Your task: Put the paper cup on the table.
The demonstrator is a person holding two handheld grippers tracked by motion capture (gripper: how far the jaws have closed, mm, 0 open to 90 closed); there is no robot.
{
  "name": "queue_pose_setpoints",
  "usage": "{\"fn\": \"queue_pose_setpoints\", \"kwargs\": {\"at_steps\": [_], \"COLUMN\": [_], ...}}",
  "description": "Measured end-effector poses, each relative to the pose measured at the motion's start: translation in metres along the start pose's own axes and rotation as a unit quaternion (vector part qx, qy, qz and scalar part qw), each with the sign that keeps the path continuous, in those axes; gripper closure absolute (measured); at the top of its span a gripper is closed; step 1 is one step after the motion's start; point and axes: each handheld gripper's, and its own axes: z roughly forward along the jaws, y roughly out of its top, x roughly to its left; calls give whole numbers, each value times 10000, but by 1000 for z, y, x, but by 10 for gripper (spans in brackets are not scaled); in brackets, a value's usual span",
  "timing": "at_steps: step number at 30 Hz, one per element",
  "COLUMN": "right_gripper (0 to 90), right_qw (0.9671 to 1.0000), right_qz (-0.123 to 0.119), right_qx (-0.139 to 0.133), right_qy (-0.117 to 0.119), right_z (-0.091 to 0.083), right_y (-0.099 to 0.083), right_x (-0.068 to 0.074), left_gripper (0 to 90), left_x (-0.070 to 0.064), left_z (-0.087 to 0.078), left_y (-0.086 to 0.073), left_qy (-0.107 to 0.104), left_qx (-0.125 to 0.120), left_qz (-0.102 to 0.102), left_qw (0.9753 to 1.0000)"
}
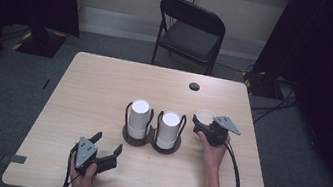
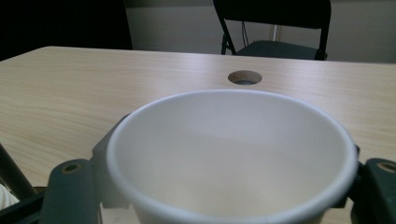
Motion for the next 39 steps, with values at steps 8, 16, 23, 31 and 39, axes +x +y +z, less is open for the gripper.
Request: {"fn": "queue_pose_setpoints", "kwargs": {"at_steps": [8, 16, 23, 31, 39], "right_gripper": [245, 243, 220, 165, 136], "right_qw": [9999, 9999, 9993, 9978, 9973], "right_qz": [-20, -29, 205, 318, 334], "right_qx": [106, 136, 288, 578, 656], "right_qy": [87, 10, 94, 58, -60], "right_z": [-7, -14, -13, -13, -20], "right_y": [-3, -8, -7, -10, -10], "right_x": [6, 4, 3, 1, -1], "left_gripper": [159, 161, 161, 161, 161], "left_x": [2, 0, 0, 1, 1], "left_z": [1, 1, 0, -1, 0], "left_y": [0, 0, 0, 0, 0], "left_qy": [-9, 40, 13, 19, 7], "left_qx": [7, 13, 4, -42, -14], "left_qz": [-99, -13, -9, -40, -55], "left_qw": [10000, 10000, 10000, 10000, 10000]}}
